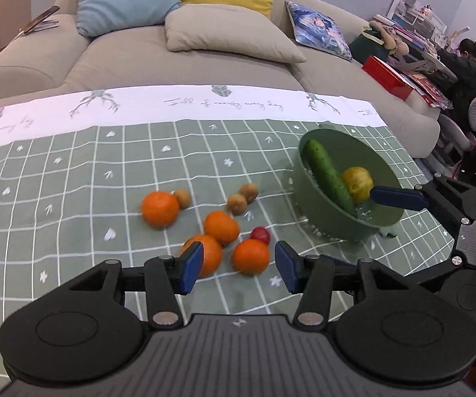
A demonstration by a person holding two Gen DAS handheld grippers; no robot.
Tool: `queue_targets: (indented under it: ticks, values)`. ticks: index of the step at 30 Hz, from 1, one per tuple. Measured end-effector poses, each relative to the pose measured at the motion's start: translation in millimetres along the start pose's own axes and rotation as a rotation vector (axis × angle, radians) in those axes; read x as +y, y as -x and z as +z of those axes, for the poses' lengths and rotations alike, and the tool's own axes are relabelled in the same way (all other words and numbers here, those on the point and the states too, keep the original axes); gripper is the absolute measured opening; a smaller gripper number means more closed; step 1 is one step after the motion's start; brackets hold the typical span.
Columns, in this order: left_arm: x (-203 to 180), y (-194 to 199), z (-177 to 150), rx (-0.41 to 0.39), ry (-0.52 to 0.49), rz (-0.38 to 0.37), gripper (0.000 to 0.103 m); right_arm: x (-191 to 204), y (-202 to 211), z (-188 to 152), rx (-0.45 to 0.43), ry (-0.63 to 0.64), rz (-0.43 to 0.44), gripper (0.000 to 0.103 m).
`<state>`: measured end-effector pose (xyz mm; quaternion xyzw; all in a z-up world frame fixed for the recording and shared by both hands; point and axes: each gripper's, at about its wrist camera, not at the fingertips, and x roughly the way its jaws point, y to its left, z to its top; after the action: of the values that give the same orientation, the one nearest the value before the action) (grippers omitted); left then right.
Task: Organize fruits
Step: 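Move both tools back to the oranges beside the colander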
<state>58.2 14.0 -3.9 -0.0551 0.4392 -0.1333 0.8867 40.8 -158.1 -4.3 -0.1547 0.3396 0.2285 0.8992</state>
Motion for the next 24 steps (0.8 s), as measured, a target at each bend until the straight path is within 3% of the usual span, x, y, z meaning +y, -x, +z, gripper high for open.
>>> queue_targets:
  ticks: [4,9,13,18,24]
  values:
    - [3.7,-3.9,-14.1,-0.015,-0.021,0.032,0.059,10.5,-6.6,-10.9,-0.006,-0.066,0.007,0.082]
    - [-0.1,-16.3,-28.4,-0.038,-0.102,0.099,0.056,17.3,-24.1,-22.7,0.022,-0.097,0.025,0.068]
    - [5.4,-28.3,-32.7,-0.043,-0.086,0.112,0.051,16.2,-37.9,-28.4,0.031,-0.125,0.024,0.066]
    - [10.0,-46.2,-31.8,-0.018,-0.066,0.121,0.05,14.7,-61.8,-29.1,0.09,-0.142,0.037,0.048]
    - [18.5,-63.7,-33.3,0.018,-0.041,0.116,0.051,13.0,-82.3,-31.8,0.125,-0.162,0.068,0.046]
